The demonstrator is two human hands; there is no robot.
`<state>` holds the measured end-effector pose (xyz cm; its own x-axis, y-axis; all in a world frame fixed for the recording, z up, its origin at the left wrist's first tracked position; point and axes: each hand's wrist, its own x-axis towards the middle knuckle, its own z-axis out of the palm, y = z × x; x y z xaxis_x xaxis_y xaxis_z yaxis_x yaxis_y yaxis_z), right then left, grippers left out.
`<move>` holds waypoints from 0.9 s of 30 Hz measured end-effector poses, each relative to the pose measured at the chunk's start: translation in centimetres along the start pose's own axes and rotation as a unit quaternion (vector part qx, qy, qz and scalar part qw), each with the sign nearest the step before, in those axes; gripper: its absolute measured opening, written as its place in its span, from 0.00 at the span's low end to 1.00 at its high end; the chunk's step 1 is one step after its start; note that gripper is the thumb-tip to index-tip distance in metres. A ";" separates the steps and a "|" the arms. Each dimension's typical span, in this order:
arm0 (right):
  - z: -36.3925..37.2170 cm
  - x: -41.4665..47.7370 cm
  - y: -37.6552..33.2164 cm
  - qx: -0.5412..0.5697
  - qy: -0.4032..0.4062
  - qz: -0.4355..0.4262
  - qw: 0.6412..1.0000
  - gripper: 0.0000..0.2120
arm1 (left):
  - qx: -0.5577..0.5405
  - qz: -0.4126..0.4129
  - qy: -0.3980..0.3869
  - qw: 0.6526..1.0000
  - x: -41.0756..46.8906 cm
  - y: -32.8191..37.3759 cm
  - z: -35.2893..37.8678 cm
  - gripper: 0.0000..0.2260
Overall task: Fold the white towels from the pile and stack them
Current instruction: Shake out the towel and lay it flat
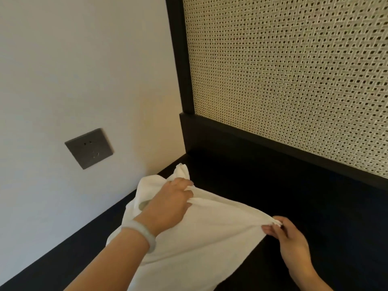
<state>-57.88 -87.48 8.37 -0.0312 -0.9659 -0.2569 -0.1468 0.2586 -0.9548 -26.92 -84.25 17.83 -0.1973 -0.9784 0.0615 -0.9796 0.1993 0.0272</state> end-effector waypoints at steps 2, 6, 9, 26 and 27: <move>-0.1 -0.1 0.1 -0.011 0.000 -0.012 1.000 0.10 | 0.048 0.025 -0.059 0.997 1.2 0.0 0.5 0.17; 0.0 0.0 0.6 -0.007 0.005 -0.020 1.000 0.11 | 0.058 0.010 -0.110 0.992 2.4 -0.5 1.5 0.18; 0.1 0.3 1.0 -0.008 0.014 -0.025 1.000 0.12 | 0.094 0.009 -0.118 0.989 2.8 -0.7 1.7 0.16; 4.5 1.4 -21.4 0.039 -0.063 -0.270 0.960 0.10 | 0.127 -0.135 0.088 0.979 -3.7 -6.3 -13.4 0.08; 5.4 1.2 -25.2 0.050 -0.083 -0.298 0.950 0.10 | 0.122 -0.155 0.124 0.973 -4.9 -6.8 -16.2 0.09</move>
<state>-48.85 -95.09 31.34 0.1859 -0.9288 0.3205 0.0059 -0.3251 -0.9457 -18.64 -79.93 33.47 0.0943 -0.9398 0.3283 -0.9768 -0.1511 -0.1520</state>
